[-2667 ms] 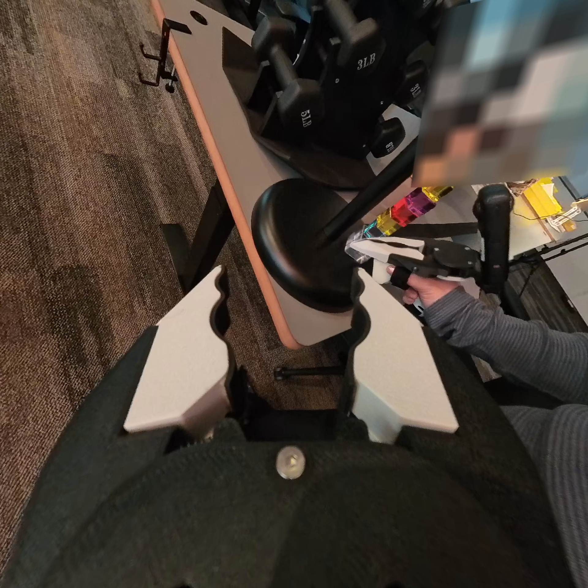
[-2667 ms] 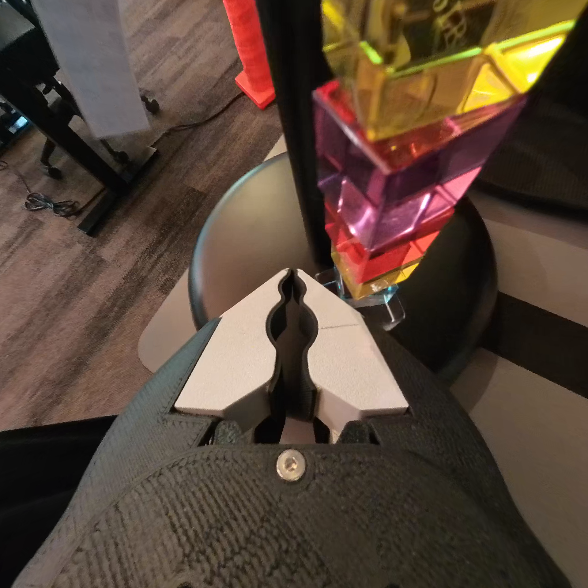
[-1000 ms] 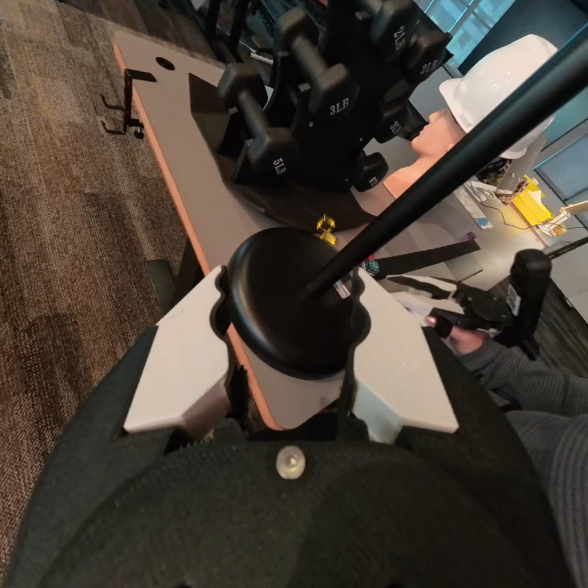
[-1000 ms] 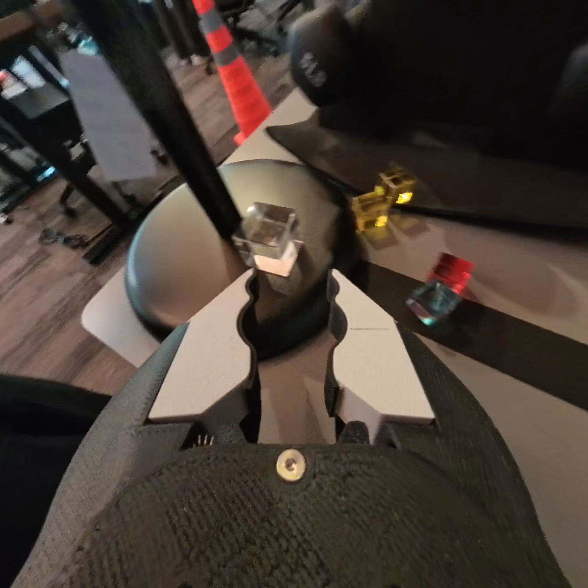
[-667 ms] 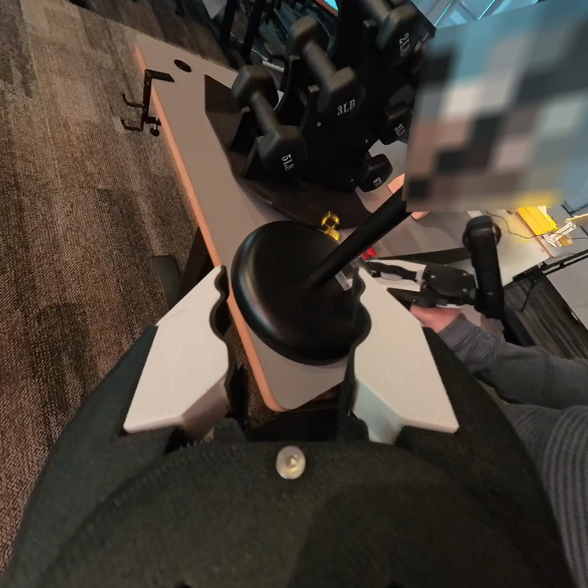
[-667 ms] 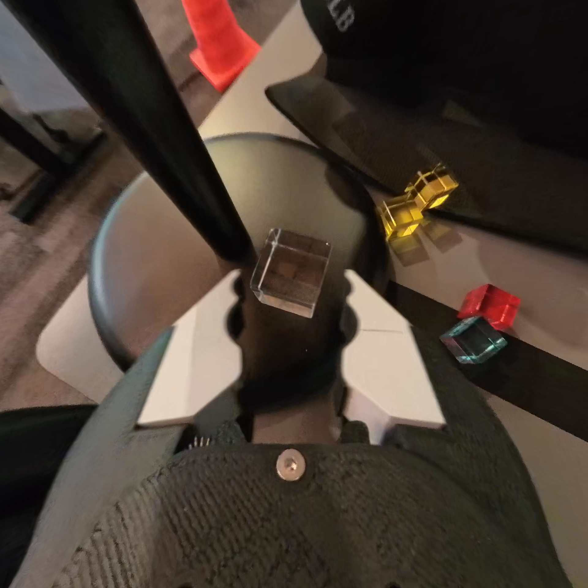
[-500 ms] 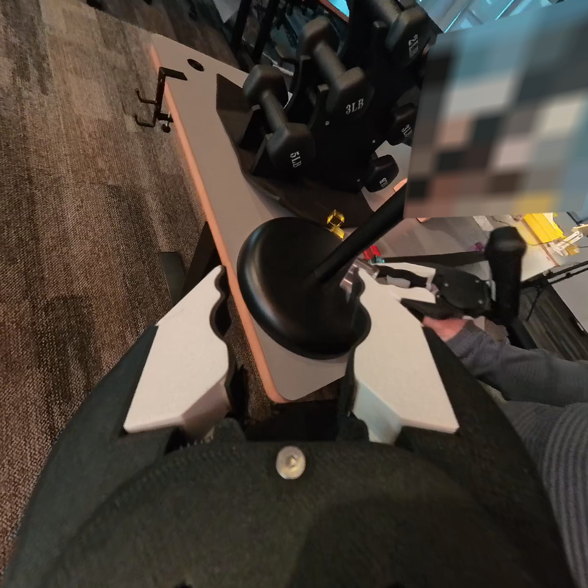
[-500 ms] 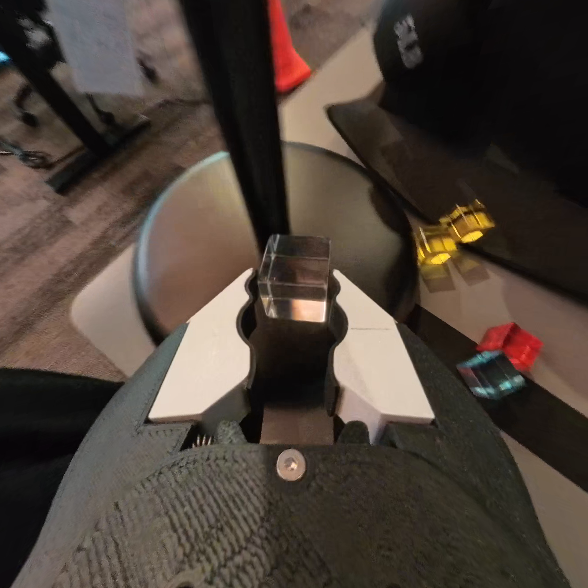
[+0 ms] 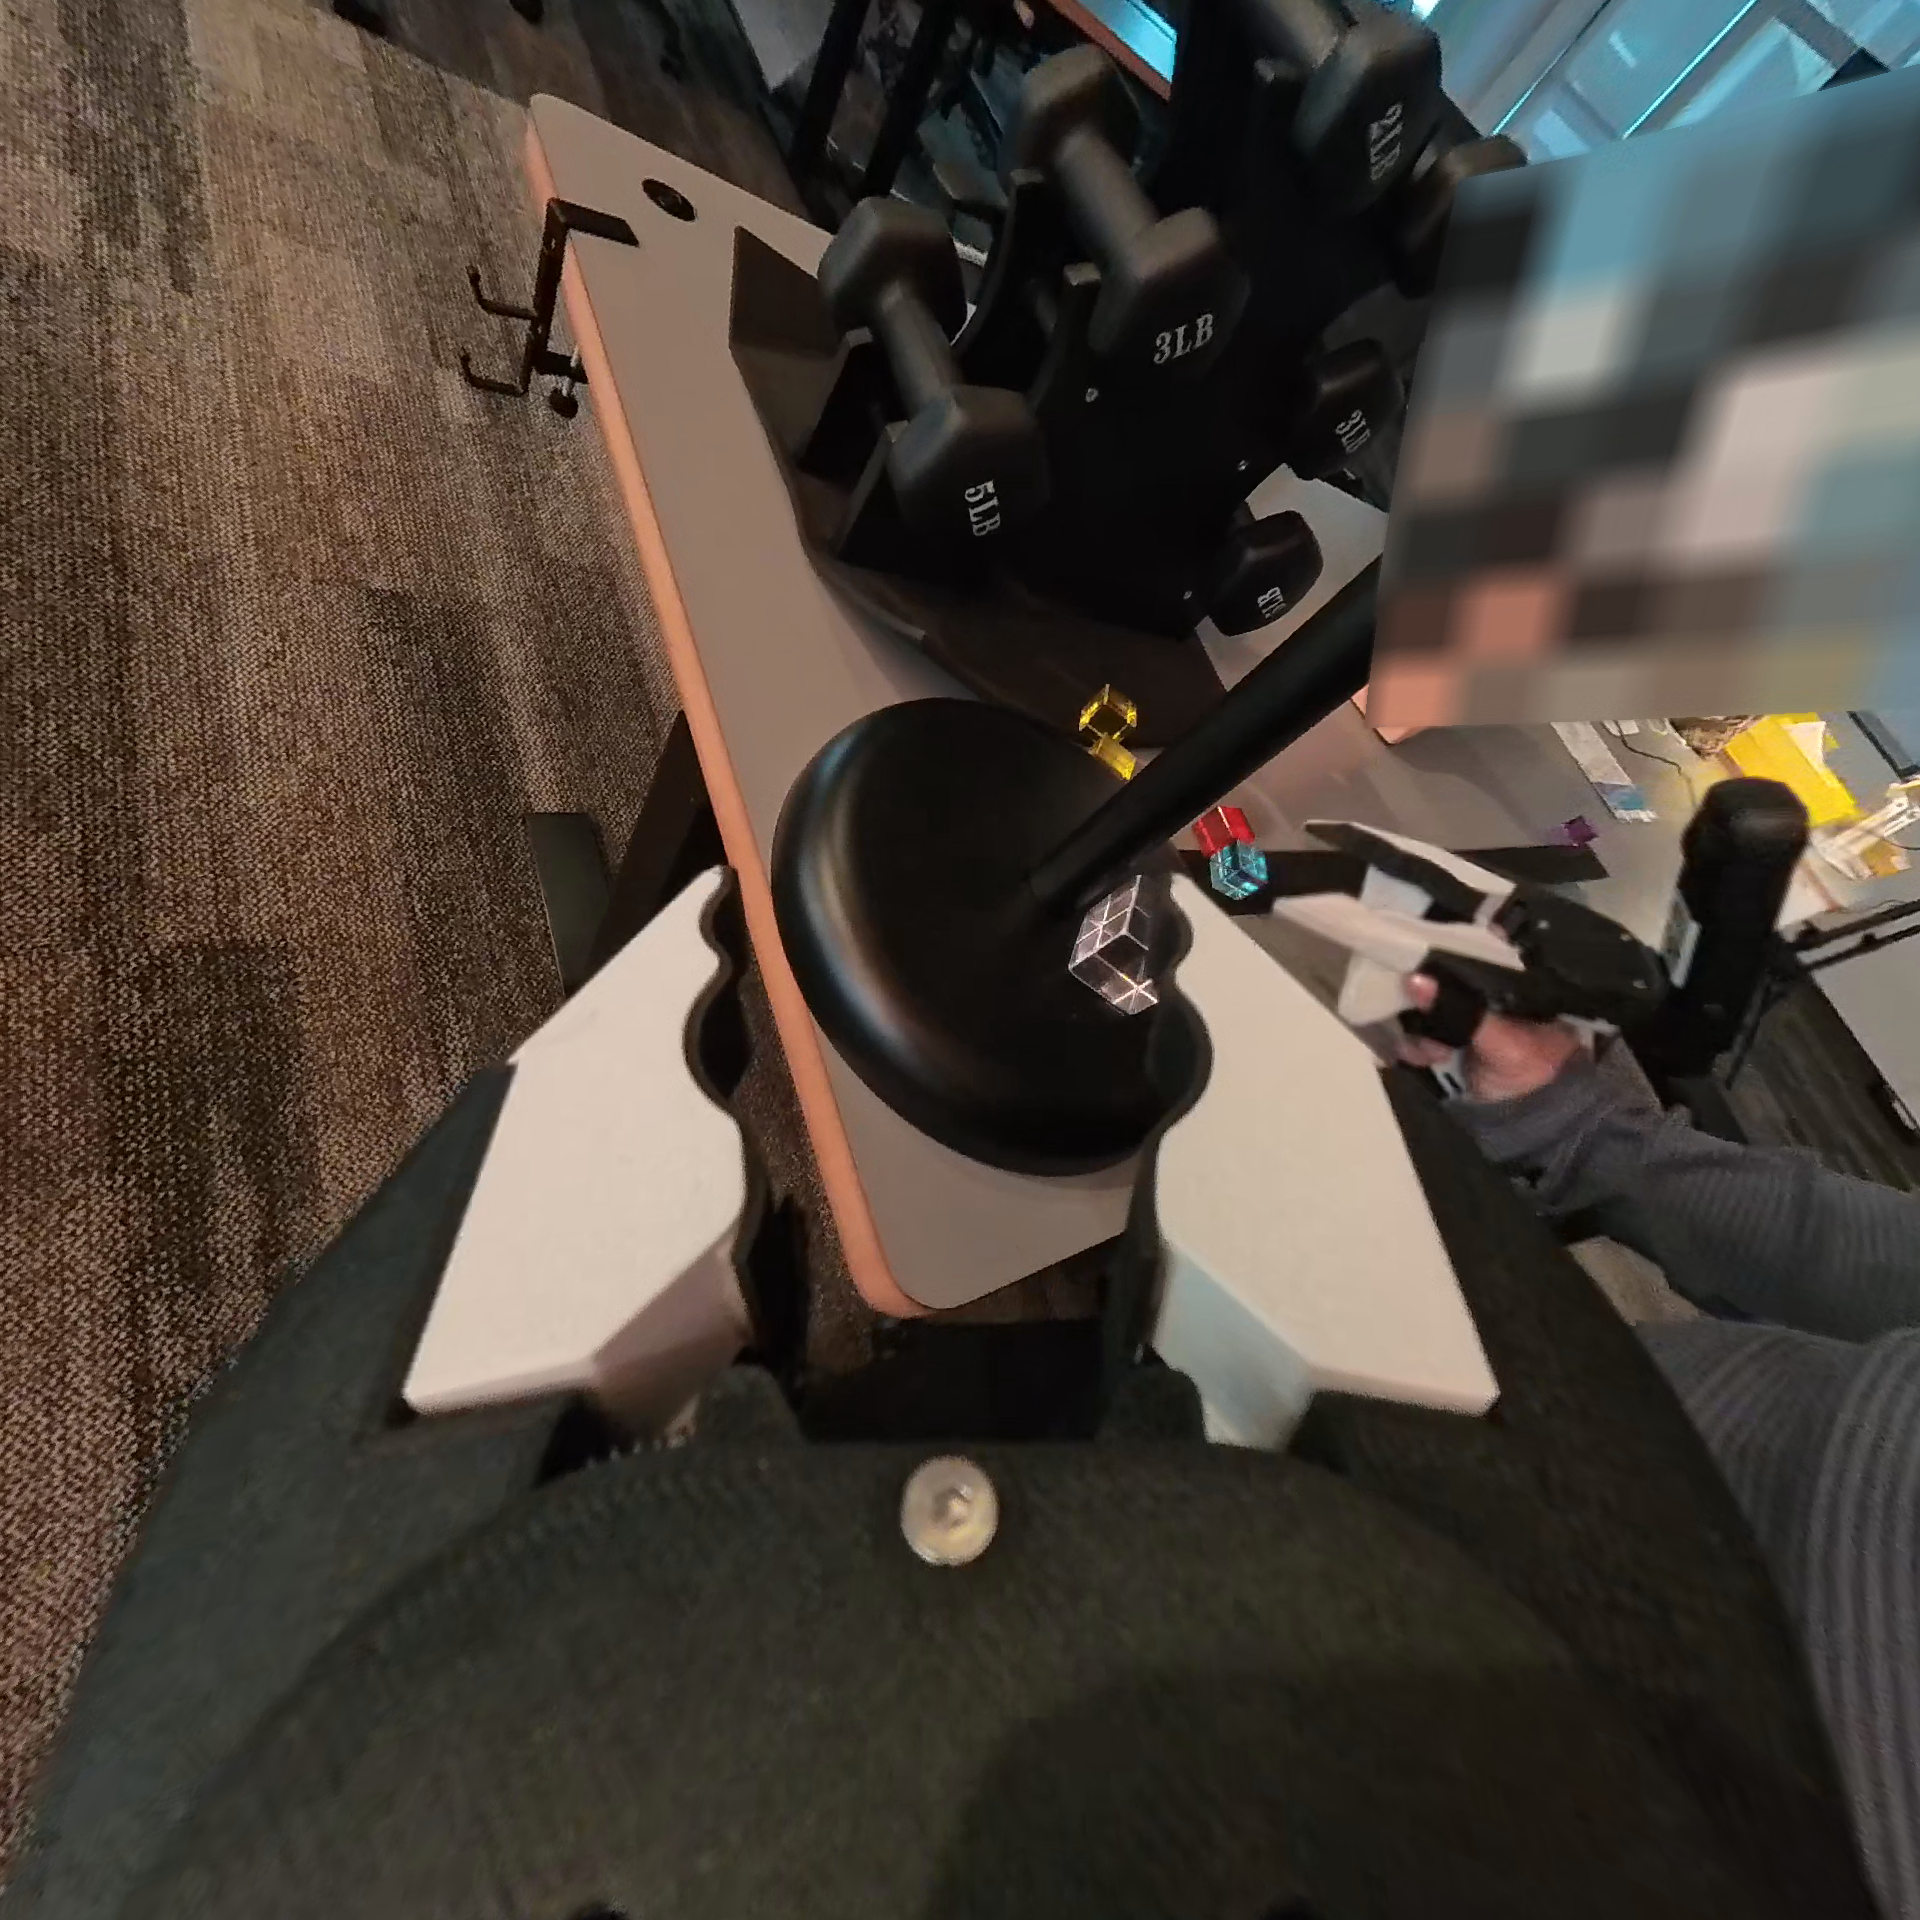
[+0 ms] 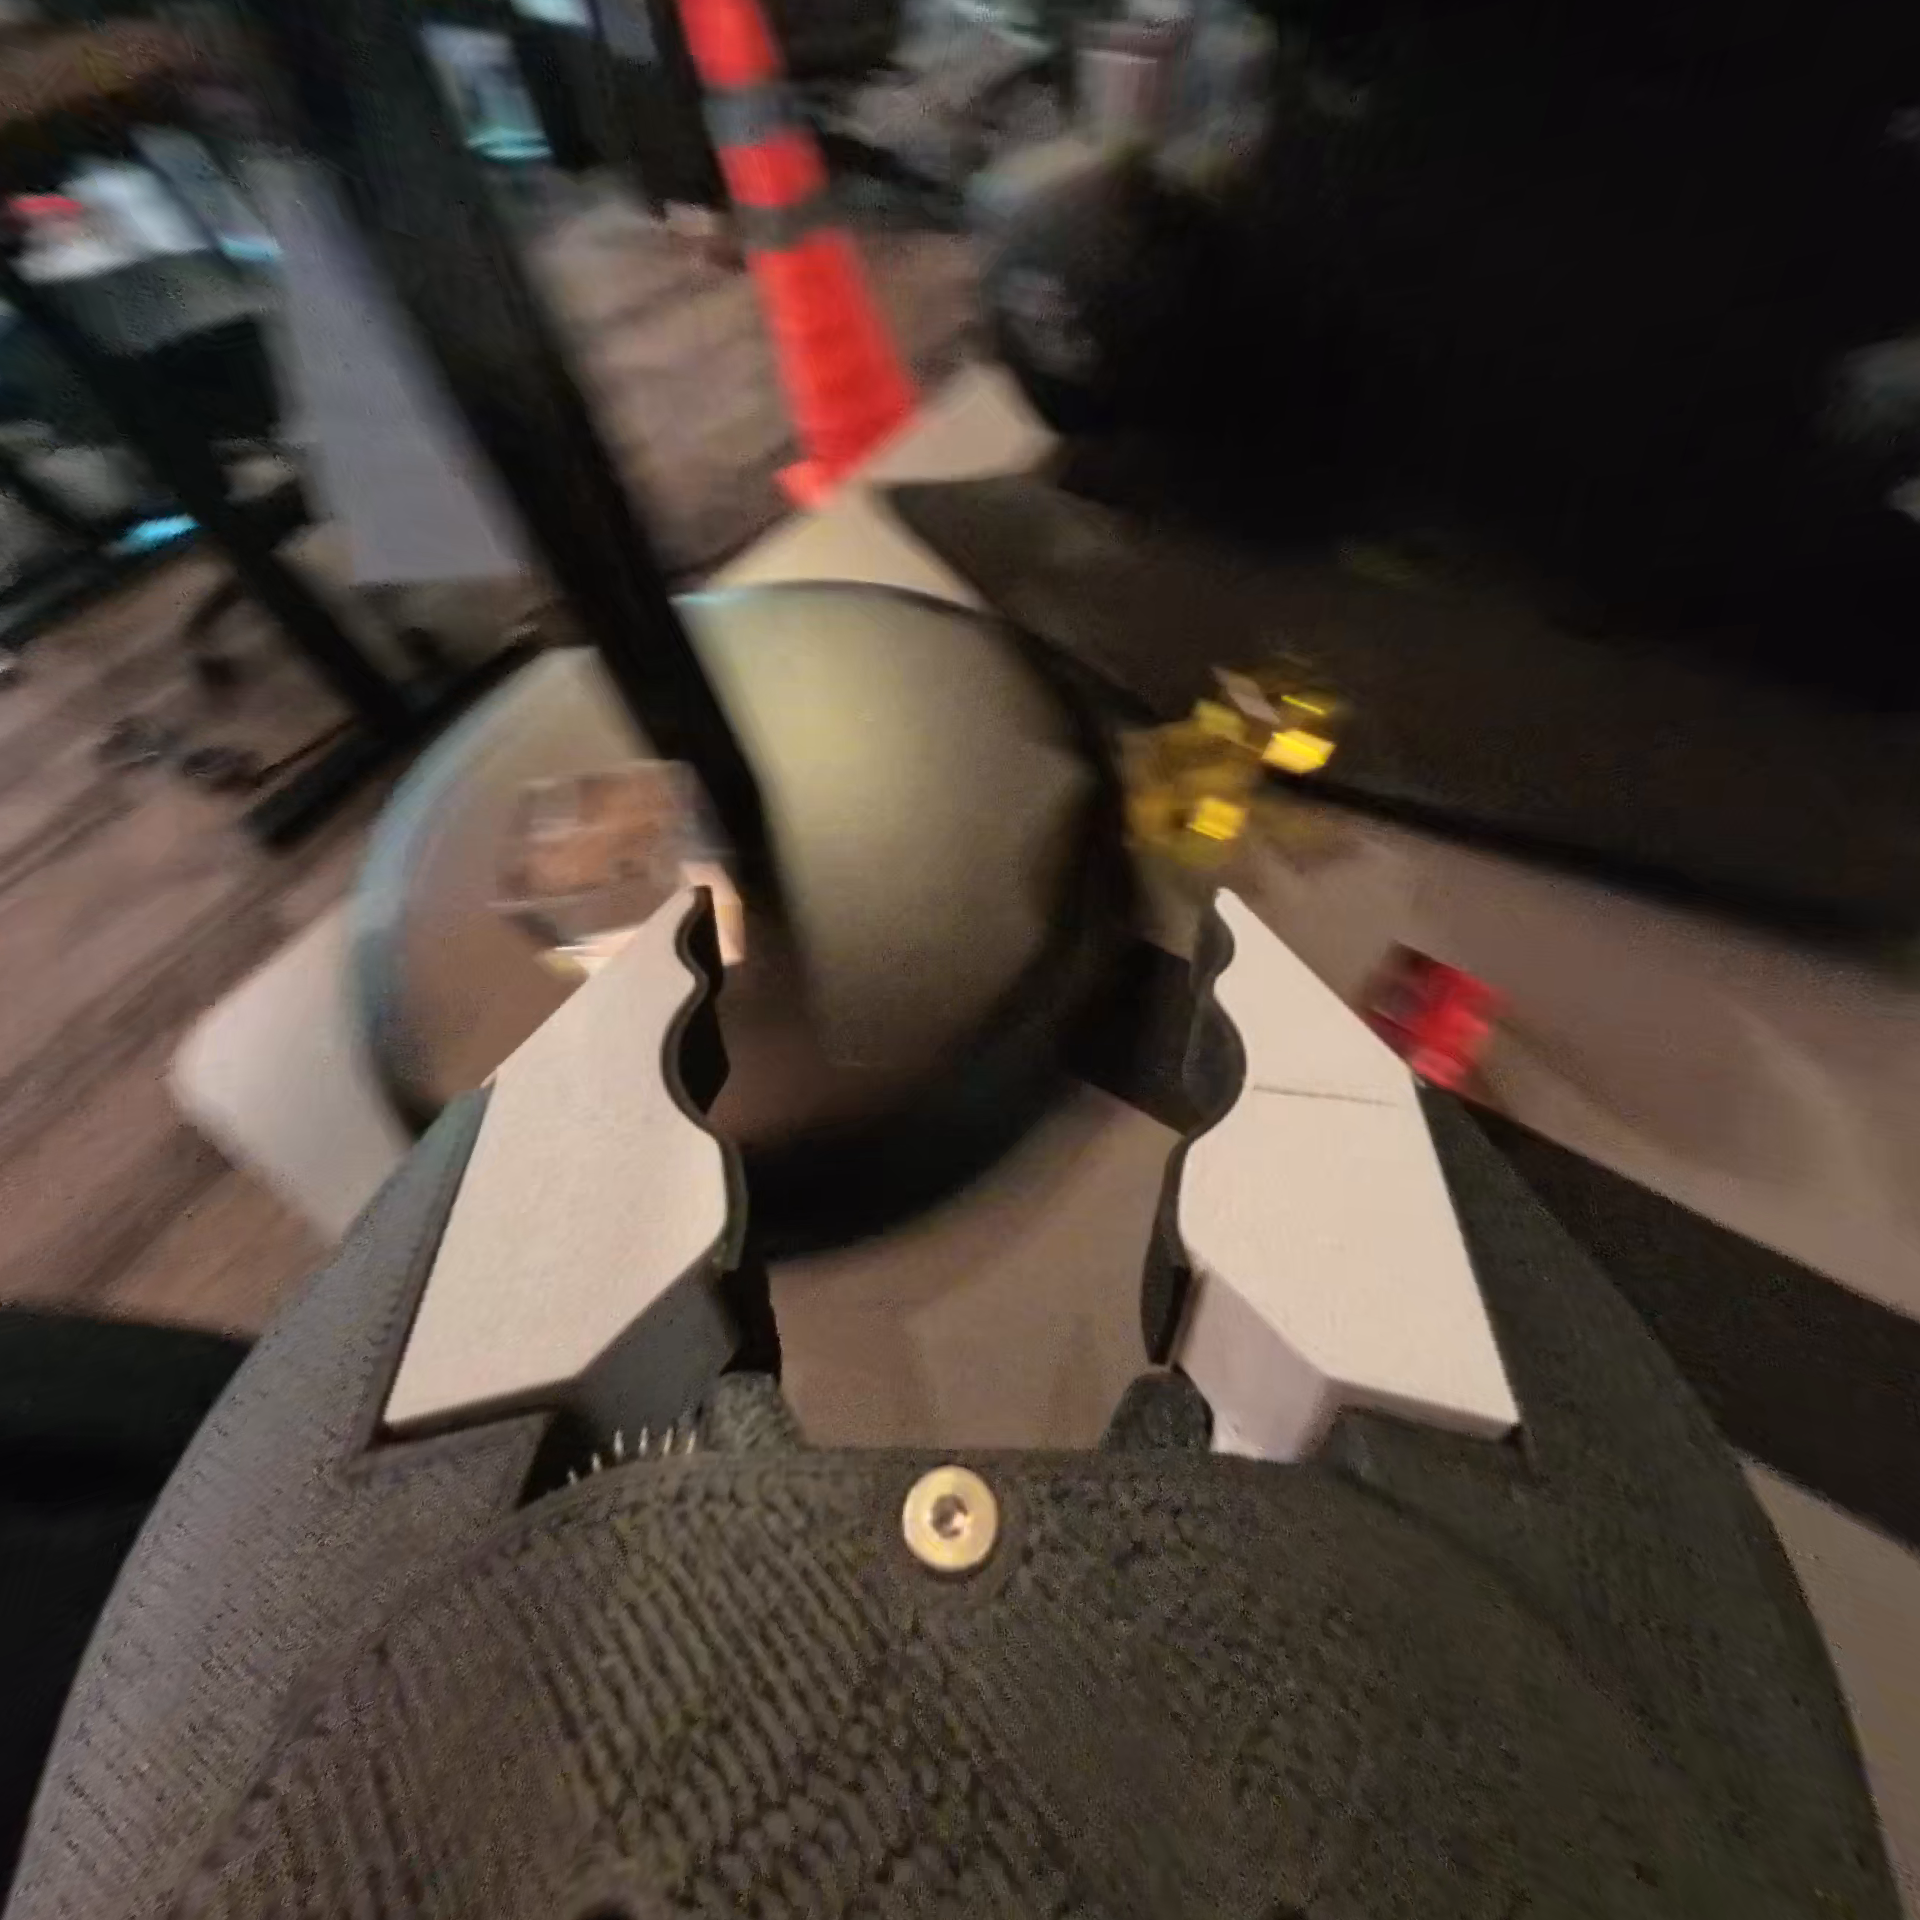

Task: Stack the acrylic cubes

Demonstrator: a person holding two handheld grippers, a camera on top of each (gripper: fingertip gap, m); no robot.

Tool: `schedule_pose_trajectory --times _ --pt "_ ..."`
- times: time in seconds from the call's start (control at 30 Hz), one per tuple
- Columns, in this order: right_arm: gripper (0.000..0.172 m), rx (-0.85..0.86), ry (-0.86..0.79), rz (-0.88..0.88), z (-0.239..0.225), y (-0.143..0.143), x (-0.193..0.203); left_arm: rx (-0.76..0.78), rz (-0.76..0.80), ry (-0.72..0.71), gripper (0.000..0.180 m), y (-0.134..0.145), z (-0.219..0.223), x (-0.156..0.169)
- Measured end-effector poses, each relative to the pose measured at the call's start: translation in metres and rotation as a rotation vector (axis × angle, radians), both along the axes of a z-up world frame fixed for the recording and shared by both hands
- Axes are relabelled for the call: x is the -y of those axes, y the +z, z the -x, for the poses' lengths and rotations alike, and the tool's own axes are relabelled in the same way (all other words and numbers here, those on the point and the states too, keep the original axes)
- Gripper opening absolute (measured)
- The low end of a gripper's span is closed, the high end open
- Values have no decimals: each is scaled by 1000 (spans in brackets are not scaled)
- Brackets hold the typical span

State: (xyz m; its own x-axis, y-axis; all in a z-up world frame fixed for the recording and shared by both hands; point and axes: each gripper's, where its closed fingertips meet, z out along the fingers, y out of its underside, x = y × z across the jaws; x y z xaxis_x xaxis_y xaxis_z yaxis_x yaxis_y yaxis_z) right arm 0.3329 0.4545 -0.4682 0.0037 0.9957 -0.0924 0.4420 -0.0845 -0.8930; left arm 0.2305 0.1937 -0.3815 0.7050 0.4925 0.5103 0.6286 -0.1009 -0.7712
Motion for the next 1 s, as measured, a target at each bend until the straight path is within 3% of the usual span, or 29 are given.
schedule_pose_trajectory --times 0.03,0.1,0.23,0.4,0.43,0.5,0.73,0.77,0.8,0.87,0.93,1.0 --pt "88 21 -52 18 -3 -5 -18 3 1 1 77 -1 0 0" --pt "85 20 -2 65 0 -3 -18 10 8 0 78 -5 -2 -1" --pt "77 105 335 12 13 -6 56 15 14 0 78 -7 -4 -4" --pt "71 168 348 -26 29 -17 104 7 19 5 78 -7 -6 -8" --pt "63 182 335 -58 29 -22 106 9 19 7 77 -8 -7 -8" --pt "43 210 304 -155 28 -30 100 13 23 10 78 -10 -9 -8" --pt "45 167 293 -118 19 -25 79 28 25 31 77 -15 -12 -5" --pt "59 100 308 -95 17 -15 78 28 26 30 77 -15 -13 -5" --pt "70 37 270 -91 15 -5 66 27 26 29 77 -14 -13 -6" --pt "74 6 69 -91 4 0 13 18 31 29 77 -13 -13 -5" --pt "66 128 -149 -73 -13 -26 -43 14 35 33 77 -13 -12 -4" --pt "64 237 -244 -19 -23 -51 -71 23 36 33 77 -14 -11 -5"
